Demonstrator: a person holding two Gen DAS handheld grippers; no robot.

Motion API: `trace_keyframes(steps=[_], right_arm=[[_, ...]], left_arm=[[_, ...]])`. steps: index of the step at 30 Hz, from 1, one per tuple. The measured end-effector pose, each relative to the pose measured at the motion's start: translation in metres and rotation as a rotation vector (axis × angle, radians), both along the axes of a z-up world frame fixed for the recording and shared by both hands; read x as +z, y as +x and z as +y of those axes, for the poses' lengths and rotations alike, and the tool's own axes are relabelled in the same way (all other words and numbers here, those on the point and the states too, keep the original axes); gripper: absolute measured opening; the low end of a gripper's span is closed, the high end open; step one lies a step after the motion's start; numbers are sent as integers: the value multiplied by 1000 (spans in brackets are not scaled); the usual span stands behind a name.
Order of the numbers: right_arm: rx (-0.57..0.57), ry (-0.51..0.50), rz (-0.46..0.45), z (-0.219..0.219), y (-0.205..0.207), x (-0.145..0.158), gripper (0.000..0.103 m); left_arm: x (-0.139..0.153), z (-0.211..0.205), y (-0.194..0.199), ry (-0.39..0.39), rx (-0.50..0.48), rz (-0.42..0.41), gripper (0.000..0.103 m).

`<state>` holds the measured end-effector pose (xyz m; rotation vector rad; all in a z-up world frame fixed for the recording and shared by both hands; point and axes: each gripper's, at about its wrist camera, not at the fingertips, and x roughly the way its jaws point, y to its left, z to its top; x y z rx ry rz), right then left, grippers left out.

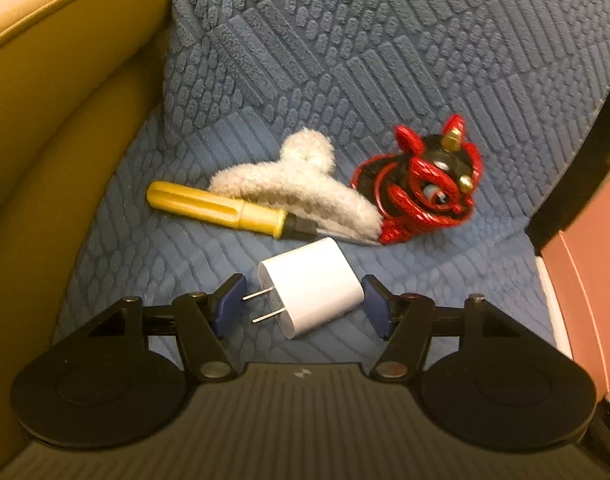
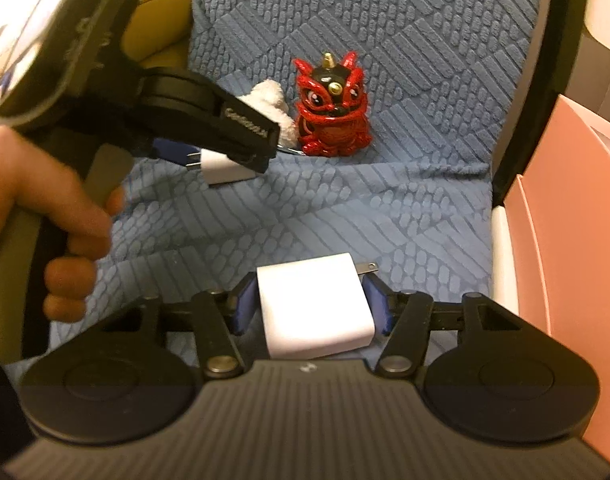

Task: Organize rigid objects
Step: 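Close the right gripper on the white cube charger, then carry the white cube charger with the right gripper into the pink box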

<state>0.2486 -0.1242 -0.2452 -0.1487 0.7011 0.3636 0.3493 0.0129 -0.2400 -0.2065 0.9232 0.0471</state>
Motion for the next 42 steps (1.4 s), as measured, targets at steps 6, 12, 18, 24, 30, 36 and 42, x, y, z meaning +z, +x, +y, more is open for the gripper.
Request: trace_keyframes(steps=[6,12,18,24,30,36,42], right_arm=[[-29,26,15,-5,-9,7,58],[-41,42,24,-11,-24,20,58],[-66,51,31,-24,-40,33,57],[-80,67,12,-34,-55,50,57],[-93,91,-13,-47,-68,77,57],[-93,124,-62,-63,-77,114,57],[-88,154,-115,-83,-85,154,57]], left_arm=[[9,0,-26,-50,-5,22,68],[19,7,-63,-115,9,48,68],[30,5,-92,-135,10,42,68],[49,-1,-107,-180,12,18,68],[80,-7,-118,-208,6,-18,68],[124,-20,-125,-207,-28,-70,68],[170,-39,-131,-202,-45,-122,68]])
